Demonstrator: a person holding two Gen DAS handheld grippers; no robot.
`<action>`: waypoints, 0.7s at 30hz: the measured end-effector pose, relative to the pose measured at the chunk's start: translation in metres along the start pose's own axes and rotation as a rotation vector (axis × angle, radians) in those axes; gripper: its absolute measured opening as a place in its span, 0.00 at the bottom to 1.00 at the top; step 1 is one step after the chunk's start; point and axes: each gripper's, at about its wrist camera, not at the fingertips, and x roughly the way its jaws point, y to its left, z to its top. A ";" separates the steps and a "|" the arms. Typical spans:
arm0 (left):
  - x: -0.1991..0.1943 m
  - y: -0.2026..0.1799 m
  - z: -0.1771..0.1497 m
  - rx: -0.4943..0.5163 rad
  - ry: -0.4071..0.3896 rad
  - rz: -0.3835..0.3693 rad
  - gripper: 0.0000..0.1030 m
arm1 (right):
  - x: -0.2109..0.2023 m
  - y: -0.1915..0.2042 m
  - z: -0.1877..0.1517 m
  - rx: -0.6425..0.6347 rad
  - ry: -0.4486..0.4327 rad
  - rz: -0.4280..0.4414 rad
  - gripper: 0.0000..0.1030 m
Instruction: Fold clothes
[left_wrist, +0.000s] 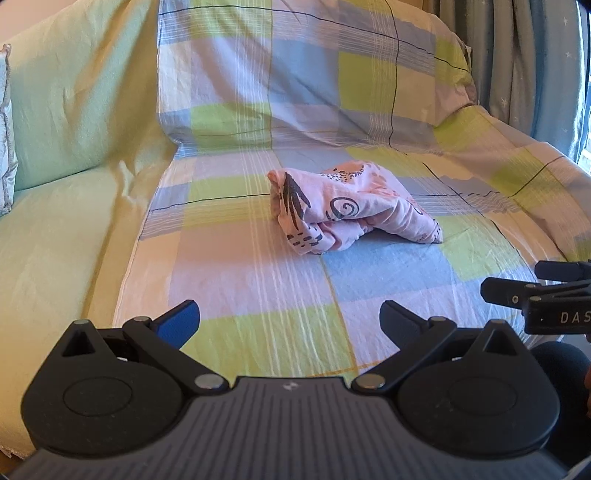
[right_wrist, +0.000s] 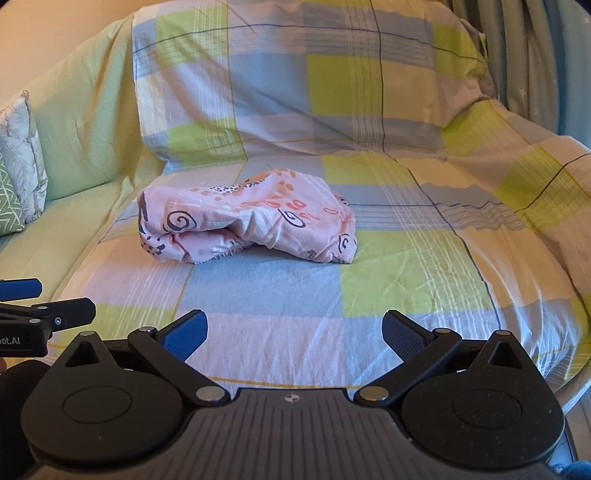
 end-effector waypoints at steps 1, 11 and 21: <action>0.002 0.000 0.001 -0.012 0.004 -0.001 0.99 | 0.001 -0.001 -0.001 0.011 0.004 0.006 1.00; 0.007 0.012 -0.010 -0.108 -0.057 -0.023 0.99 | 0.008 -0.003 -0.004 0.074 0.022 0.037 1.00; 0.003 0.015 -0.013 -0.117 -0.084 -0.024 0.99 | 0.008 -0.001 -0.006 0.035 0.006 0.006 1.00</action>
